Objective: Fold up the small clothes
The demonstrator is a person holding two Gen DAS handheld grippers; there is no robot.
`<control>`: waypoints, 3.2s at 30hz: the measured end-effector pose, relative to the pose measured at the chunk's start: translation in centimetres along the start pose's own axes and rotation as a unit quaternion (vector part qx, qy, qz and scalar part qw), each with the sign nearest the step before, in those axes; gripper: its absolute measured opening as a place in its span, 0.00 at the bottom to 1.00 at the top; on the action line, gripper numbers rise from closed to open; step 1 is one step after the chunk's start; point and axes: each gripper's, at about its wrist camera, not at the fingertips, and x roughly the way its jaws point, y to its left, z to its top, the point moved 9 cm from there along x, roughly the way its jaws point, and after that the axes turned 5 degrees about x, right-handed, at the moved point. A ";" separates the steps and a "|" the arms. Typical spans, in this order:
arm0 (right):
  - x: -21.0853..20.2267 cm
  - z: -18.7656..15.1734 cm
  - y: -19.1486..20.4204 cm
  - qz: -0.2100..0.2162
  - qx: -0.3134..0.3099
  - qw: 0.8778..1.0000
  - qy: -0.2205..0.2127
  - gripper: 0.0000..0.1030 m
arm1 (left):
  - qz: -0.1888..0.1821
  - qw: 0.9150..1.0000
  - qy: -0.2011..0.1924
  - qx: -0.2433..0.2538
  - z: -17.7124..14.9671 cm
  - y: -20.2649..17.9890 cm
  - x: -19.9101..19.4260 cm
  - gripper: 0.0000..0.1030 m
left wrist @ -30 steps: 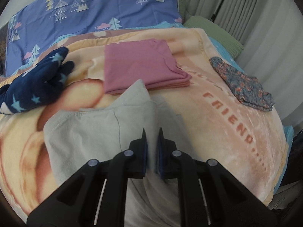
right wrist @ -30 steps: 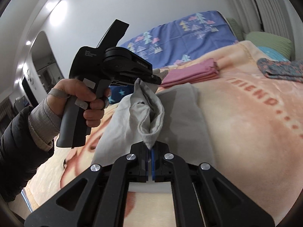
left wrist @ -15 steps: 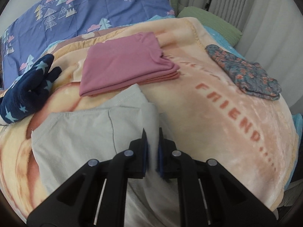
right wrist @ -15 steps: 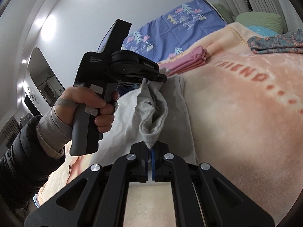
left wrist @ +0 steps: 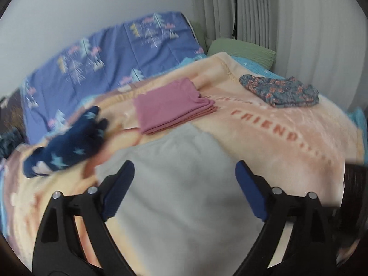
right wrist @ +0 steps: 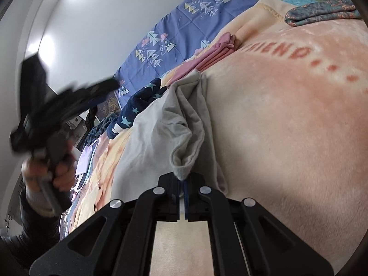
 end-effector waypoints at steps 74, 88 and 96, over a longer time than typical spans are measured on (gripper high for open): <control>1.6 3.8 4.8 -0.104 -0.166 0.981 0.008 0.06 | -0.001 0.987 0.076 -0.142 -15.3 1.8 -0.5 0.29; 3.6 1.4 2.3 -0.155 -0.198 0.968 0.013 0.06 | 0.017 0.978 0.070 -0.198 -16.5 4.1 0.7 0.69; 2.4 5.2 4.5 -0.118 -0.192 0.974 -0.011 0.31 | 0.012 0.977 0.026 -0.212 -12.9 5.0 0.6 0.13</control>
